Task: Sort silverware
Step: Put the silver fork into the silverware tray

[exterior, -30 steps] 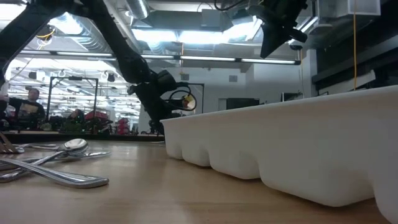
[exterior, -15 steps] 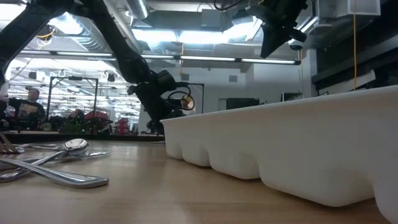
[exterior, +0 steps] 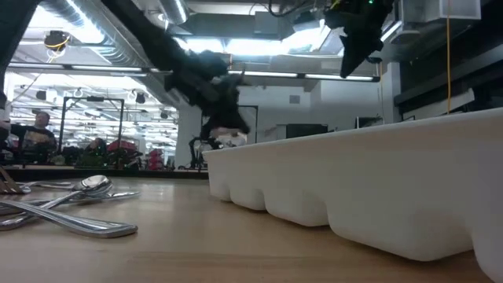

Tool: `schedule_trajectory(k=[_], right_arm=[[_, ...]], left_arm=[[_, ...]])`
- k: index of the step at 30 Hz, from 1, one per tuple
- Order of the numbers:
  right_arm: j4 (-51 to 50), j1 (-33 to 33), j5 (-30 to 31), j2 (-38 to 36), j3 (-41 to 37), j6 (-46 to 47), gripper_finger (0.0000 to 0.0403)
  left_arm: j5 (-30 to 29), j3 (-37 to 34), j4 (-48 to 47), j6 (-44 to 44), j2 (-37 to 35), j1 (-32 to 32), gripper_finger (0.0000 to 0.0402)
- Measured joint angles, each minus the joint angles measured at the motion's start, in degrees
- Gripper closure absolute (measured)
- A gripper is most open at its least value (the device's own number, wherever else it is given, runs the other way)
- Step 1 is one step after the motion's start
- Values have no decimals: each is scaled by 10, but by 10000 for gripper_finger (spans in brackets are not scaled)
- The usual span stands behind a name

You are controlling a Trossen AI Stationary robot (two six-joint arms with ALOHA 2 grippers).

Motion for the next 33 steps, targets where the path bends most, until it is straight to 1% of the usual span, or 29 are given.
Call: schedule_trajectory(k=[7,12,13,16,18,21,25,30,33], right_arm=[[-55,0,-9,0,0,-67,398],[-73,0,-10,0,0,-106,398],[-73,0,-10,0,0,-111,397],[-71,0,-10,0,0,-126,398],[-70,0,-10,0,0,-134,397],[-67,0,-12,0,0,-134,397],[-53,0,-27,0,0,-135,398],[-34,0,-56,0,0,-134,397],[-26,0,-76,0,0,-135,398]], left_arm=[[-6,0,12,-84,-5,-157,392],[-102,0,39,-145,-5,-262,391],[-126,0,44,-161,-6,-279,391],[-222,0,45,-205,-2,-330,390],[-270,-2,44,-228,3,-359,390],[-317,-2,42,-242,16,-393,390],[-358,-2,54,-225,42,-428,389],[-407,-2,56,-186,71,-440,389],[-418,-2,54,-184,83,-438,389]])
